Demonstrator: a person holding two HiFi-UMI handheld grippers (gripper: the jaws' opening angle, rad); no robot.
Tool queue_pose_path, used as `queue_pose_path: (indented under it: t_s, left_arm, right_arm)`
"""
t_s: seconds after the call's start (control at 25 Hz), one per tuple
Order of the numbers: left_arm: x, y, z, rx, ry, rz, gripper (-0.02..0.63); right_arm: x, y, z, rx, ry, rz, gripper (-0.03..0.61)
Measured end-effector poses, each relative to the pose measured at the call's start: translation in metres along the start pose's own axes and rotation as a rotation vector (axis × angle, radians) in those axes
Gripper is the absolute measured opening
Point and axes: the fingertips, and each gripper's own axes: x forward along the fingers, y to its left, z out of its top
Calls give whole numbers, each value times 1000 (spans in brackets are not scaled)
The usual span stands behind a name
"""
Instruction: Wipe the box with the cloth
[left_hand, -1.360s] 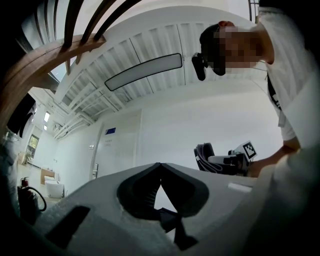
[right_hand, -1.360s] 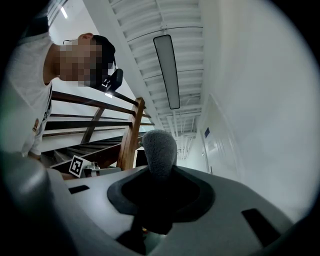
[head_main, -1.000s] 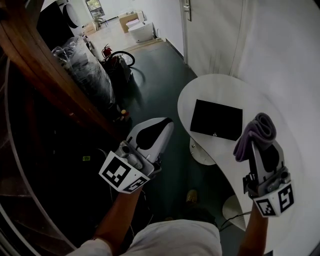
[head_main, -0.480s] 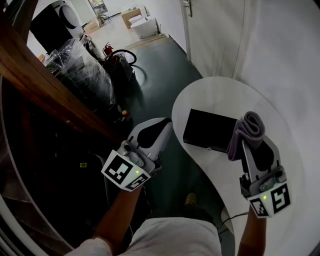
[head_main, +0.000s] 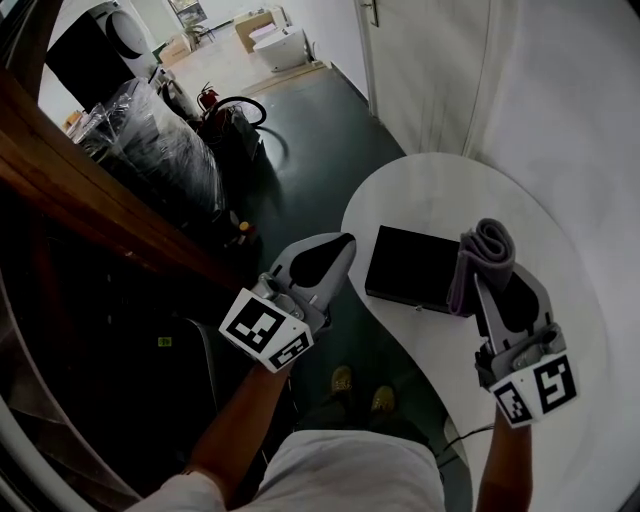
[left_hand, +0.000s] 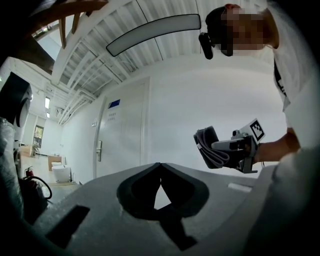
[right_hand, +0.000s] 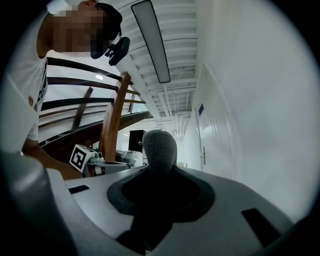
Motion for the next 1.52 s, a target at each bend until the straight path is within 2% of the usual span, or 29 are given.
queue_pose_path:
  t_s: [0.28, 0.56, 0.8, 1.0, 1.04, 1.12, 1.52]
  left_arm:
    - [22, 31, -30, -37, 81, -27, 15]
    - [37, 56, -71, -88, 189, -89, 17]
    - [49, 48, -102, -188, 302, -130, 17]
    - [50, 47, -124, -242, 388, -142, 20]
    - [51, 47, -128, -249, 405, -142, 32]
    - [52, 43, -135, -266, 441, -143, 109]
    - [60, 27, -182, -369, 619, -130, 179]
  right_arm:
    - [37, 0, -18, -10, 84, -70, 109]
    - [81, 4, -39, 9, 172, -157, 109]
    - [96, 0, -56, 9, 257, -193, 109]
    - [111, 2, -82, 17, 343, -203, 109]
    - [114, 3, -88, 13, 365, -200, 109]
    - [119, 3, -100, 5, 411, -189, 109]
    - [139, -3, -148, 44, 598, -115, 109]
